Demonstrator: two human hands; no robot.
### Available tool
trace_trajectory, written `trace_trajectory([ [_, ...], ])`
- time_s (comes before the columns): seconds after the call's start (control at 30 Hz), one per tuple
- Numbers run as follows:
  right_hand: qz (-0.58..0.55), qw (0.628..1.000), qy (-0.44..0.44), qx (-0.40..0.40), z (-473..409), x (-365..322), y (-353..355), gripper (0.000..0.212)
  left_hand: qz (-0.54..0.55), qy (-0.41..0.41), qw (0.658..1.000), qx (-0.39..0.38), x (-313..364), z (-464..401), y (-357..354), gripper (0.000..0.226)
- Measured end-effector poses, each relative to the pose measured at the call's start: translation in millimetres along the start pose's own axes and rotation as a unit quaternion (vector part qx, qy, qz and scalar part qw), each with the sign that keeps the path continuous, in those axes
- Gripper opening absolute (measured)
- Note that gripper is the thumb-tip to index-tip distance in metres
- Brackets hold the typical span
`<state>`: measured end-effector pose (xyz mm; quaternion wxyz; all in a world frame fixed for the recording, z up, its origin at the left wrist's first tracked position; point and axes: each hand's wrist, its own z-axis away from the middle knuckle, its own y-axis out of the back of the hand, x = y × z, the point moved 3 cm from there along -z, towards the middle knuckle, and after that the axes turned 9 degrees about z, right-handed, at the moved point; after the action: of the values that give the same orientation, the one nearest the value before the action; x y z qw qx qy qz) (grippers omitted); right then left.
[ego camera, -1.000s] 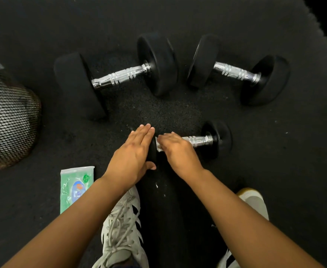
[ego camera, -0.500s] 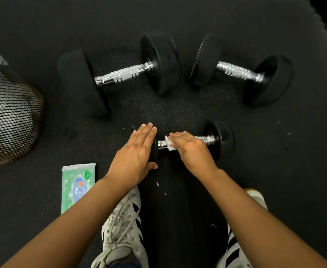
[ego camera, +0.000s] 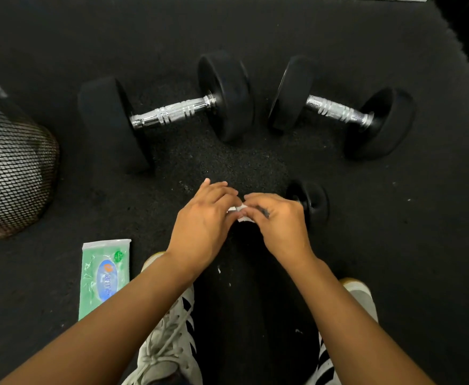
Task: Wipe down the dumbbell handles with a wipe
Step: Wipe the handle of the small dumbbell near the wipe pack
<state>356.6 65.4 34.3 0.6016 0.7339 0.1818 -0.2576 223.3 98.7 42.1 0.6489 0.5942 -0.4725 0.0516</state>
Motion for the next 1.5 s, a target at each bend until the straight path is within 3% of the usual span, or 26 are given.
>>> trace_trajectory([
  [0.2, -0.095, 0.99, -0.099, -0.018, 4.4, 11.9, 3.6, 0.018, -0.026, -0.032, 0.999, -0.025, 6.8, -12.4, -8.1, 0.015],
  [0.37, 0.067, 0.987, -0.103, 0.103, 2.1, 34.6, 35.7, 0.025, -0.177, -0.059, 0.978, -0.094, -7.4, -18.8, -20.8, 0.039],
  [0.43, 0.098, 0.98, -0.159, 0.066, 4.4, 50.0, 37.8, 0.036, -0.229, -0.065, 0.961, -0.142, -3.3, -19.9, -26.9, 0.038],
  [0.57, 0.103, 0.977, -0.187, -0.012, 13.1, 68.6, 22.1, 0.054, -0.229, 0.004, 0.949, -0.219, 4.3, -20.1, -44.0, 0.039],
  [0.83, 0.143, 0.975, -0.169, 0.014, 11.3, 68.4, 16.5, 0.053, -0.215, 0.113, 0.933, -0.267, 2.3, -57.3, -50.1, 0.04],
  [0.93, 0.156, 0.973, -0.168, 0.022, 10.3, 68.8, 15.5, 0.053, -0.197, 0.144, 0.936, -0.252, 3.4, -56.5, -53.3, 0.038],
  [1.07, 0.161, 0.973, -0.161, 0.036, 14.5, 68.7, 14.4, 0.052, -0.195, 0.122, 0.951, -0.206, 12.7, -32.1, -60.6, 0.046],
  [1.27, 0.162, 0.973, -0.164, 0.025, 11.6, 68.1, 14.6, 0.052, -0.106, 0.209, 0.948, -0.217, -2.1, -61.2, -64.0, 0.029],
  [1.4, 0.163, 0.972, -0.169, 0.024, 11.8, 67.6, 14.4, 0.052, -0.14, 0.122, 0.966, -0.18, 13.3, -34.0, -61.5, 0.038],
  [1.5, 0.158, 0.971, -0.176, 0.028, 14.6, 67.1, 13.8, 0.052, -0.158, 0.116, 0.96, -0.197, 12.4, -36.2, -63.9, 0.037],
])
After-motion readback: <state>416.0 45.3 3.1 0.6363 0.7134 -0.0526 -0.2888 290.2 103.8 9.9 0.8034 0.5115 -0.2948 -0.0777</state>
